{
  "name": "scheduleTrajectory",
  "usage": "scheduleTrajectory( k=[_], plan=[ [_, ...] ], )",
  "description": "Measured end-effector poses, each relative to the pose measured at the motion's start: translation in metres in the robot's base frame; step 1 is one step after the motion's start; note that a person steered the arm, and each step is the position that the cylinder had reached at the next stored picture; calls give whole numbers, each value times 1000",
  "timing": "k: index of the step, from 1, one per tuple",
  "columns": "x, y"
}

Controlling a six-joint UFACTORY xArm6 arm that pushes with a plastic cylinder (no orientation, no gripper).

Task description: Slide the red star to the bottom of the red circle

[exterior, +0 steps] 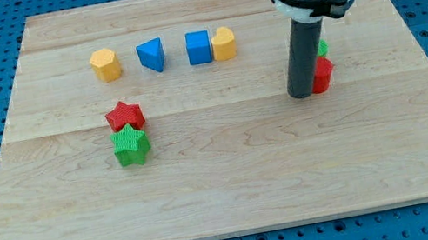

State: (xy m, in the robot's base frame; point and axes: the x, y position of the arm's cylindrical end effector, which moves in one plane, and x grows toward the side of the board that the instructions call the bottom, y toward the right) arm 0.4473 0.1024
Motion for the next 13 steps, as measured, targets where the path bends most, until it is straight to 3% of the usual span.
scheduleTrajectory(
  k=[2,4,6,11,12,13],
  plan=[
    [-37,-135],
    [-44,-181],
    [-52,-291],
    [-7,-321],
    [-7,-311],
    [-7,-258]
  ],
)
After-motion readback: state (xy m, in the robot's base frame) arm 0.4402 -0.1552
